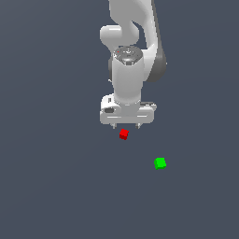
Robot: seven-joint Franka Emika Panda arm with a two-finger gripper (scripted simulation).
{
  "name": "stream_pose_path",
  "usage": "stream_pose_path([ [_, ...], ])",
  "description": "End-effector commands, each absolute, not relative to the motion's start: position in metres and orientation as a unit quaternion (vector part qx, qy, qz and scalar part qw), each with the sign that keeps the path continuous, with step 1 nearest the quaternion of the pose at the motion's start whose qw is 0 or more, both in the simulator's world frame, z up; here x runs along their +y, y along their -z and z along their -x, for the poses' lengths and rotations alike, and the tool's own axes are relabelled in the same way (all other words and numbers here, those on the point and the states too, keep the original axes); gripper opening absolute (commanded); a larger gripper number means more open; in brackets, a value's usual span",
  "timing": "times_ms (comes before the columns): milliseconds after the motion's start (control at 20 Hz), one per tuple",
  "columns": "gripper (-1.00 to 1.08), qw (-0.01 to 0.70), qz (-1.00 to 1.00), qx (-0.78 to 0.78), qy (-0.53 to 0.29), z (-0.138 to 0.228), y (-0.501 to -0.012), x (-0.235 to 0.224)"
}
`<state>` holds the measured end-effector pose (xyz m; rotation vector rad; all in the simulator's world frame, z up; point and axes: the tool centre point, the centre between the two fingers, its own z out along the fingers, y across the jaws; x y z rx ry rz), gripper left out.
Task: Stack the red cube on top of the green cube.
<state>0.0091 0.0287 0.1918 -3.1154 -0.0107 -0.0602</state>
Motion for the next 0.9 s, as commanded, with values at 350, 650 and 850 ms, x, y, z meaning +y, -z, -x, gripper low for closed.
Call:
stream_pose_path([
  [350,1.0,0.011,1.0,0.014,0.018,-0.003,-0.18,0.027],
  [650,1.0,0.008,0.998,0.055,0.013,0.012,-0.152,0.024],
  [850,1.0,0.005,0.995,0.096,0.009,0.027,-0.124,0.023],
])
